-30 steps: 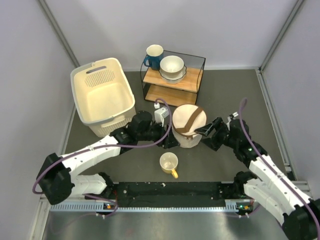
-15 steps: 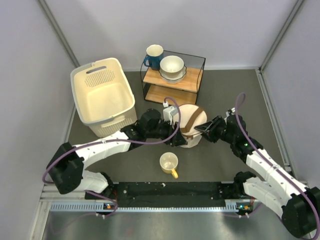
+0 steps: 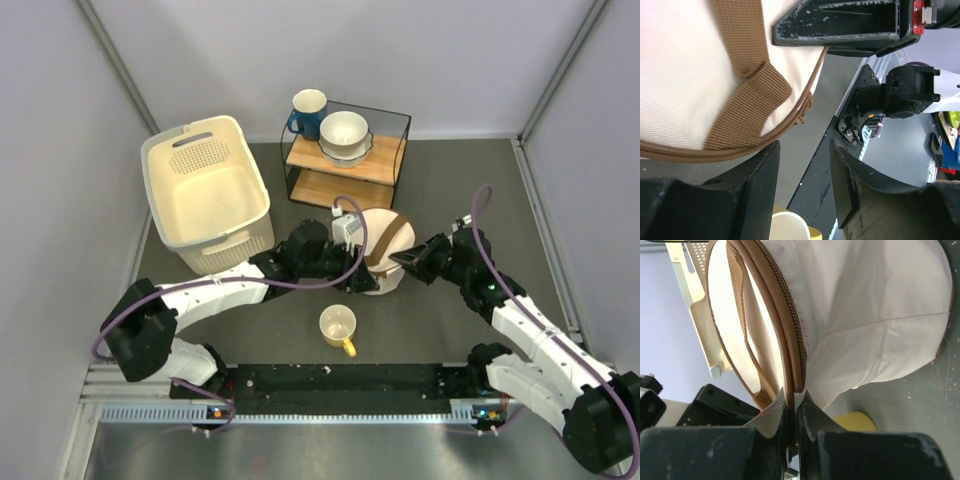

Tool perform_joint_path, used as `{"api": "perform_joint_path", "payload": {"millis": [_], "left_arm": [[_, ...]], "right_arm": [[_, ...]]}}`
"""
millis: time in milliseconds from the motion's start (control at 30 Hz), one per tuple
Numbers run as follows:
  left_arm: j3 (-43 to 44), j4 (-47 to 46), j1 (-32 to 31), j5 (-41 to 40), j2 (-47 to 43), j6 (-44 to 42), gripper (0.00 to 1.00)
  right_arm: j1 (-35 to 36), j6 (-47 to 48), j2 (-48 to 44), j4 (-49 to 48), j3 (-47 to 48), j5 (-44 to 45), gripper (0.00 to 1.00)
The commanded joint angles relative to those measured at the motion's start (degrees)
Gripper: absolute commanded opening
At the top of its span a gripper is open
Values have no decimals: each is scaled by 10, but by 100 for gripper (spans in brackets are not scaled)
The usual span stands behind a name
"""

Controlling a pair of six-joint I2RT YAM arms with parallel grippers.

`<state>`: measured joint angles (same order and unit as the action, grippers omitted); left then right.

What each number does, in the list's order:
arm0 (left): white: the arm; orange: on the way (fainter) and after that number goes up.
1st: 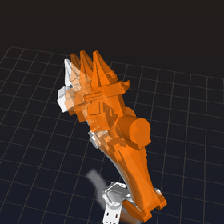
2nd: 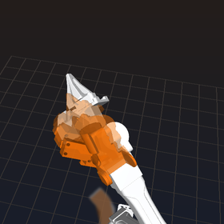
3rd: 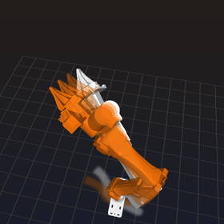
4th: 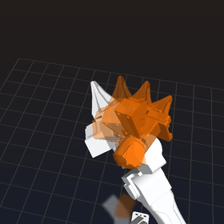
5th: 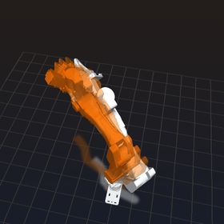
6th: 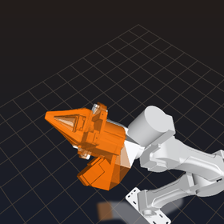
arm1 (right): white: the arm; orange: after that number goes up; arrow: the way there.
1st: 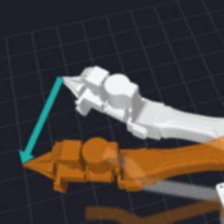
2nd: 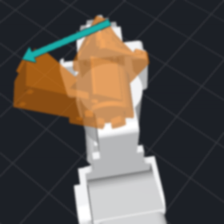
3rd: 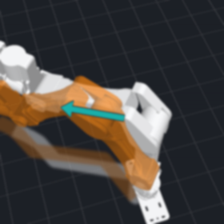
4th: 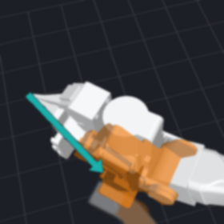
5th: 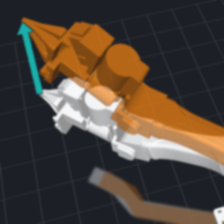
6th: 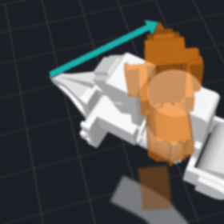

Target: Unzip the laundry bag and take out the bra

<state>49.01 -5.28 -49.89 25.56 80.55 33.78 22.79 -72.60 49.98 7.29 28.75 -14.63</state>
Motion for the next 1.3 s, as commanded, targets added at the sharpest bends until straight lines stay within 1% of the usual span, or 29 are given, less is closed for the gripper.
{"api": "perform_joint_path", "payload": {"millis": [0, 100, 133, 200, 333, 467, 567, 700, 733, 767, 867, 933, 1000, 1067, 1167, 1267], "left_arm": [[24, -44, -17, -7, -2, 10, 49], [29, -28, -25, -28, -7, 2, 50], [30, -22, -27, -46, -13, 2, 50], [29, -18, -28, -62, -20, 1, 50], [35, -4, -32, -117, -31, 0, 50], [51, 21, -50, -216, -47, -13, 50], [67, 34, -65, -246, -47, -23, 50], [89, 47, -79, -250, -33, -34, 49], [95, 50, -81, -270, -29, -35, 48], [102, 51, -85, -275, -24, -36, 45], [102, 69, -90, -295, -20, -33, 42], [102, 76, -93, -320, -26, -35, 41], [104, 78, -100, -328, -27, -48, 41], [122, 104, -101, -334, -13, -55, 43], [130, 117, -111, -358, -4, -64, 43], [133, 115, -125, -385, 0, -65, 40]], "right_arm": [[6, -32, 4, -3, 46, -4, 0], [6, -58, 3, -1, 52, -9, 0], [6, -60, 3, 0, 54, -8, 0], [6, -51, 1, 17, 68, -3, 0], [6, -50, -3, 19, 74, -1, 0], [6, -50, -5, 19, 72, 0, 0], [6, -47, -5, 20, 71, 3, 0], [5, -48, -5, 19, 71, 4, 0], [6, -49, -4, 20, 72, 4, 0], [6, -48, -2, 20, 73, 4, 0], [6, -49, -3, 19, 73, 6, 0], [6, -48, -5, 19, 72, 7, 0], [6, -49, -6, 19, 71, 8, 0], [6, -48, -8, 19, 71, 11, 0], [6, -49, -8, 18, 72, 12, 0], [6, -50, -8, 18, 73, 13, 0]]}}
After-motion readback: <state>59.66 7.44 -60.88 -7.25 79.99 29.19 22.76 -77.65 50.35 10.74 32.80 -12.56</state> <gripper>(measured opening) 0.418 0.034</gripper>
